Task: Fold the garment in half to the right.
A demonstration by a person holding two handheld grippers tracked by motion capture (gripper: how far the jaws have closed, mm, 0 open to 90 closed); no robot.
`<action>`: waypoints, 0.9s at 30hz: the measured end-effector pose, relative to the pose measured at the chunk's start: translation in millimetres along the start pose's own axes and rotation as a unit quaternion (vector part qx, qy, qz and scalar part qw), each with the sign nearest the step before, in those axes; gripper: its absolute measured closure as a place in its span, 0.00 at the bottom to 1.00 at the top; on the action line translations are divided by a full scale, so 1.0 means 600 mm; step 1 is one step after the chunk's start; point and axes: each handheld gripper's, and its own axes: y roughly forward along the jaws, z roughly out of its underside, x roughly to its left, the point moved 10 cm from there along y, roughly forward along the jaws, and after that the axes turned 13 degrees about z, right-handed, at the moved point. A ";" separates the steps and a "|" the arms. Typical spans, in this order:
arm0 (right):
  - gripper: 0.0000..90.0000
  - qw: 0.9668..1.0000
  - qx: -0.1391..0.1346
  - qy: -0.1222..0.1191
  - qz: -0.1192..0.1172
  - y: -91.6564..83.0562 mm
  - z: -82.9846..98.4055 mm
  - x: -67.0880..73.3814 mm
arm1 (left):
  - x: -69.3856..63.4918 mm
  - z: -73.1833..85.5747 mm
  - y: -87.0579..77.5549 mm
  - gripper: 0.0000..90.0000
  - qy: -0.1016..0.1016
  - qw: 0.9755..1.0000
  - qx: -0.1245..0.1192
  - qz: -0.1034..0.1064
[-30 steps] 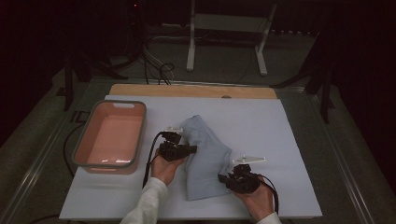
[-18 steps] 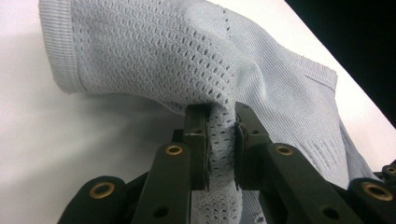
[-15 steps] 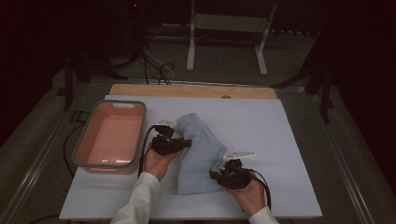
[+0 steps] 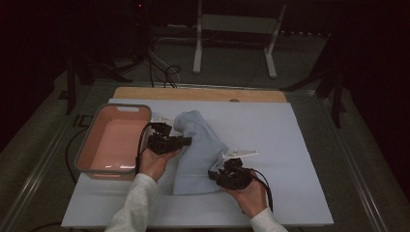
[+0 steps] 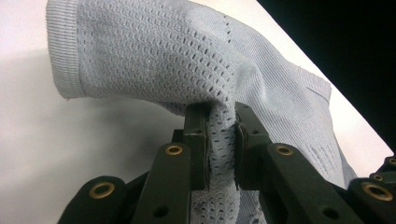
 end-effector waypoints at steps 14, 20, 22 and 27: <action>0.87 1.000 -0.013 -0.004 -0.006 0.003 -0.037 0.022 | 0.015 -0.028 -0.032 0.88 0.003 1.000 -0.008 0.002; 0.87 1.000 -0.019 -0.007 -0.008 0.005 -0.053 0.032 | 0.021 -0.039 -0.046 0.88 0.008 1.000 -0.010 0.002; 0.87 1.000 -0.021 -0.008 -0.009 0.005 -0.059 0.036 | 0.023 -0.043 -0.051 0.88 0.007 1.000 -0.011 0.004; 0.87 1.000 -0.026 -0.013 -0.009 0.004 -0.073 0.044 | 0.029 -0.052 -0.065 0.88 0.007 1.000 -0.016 0.007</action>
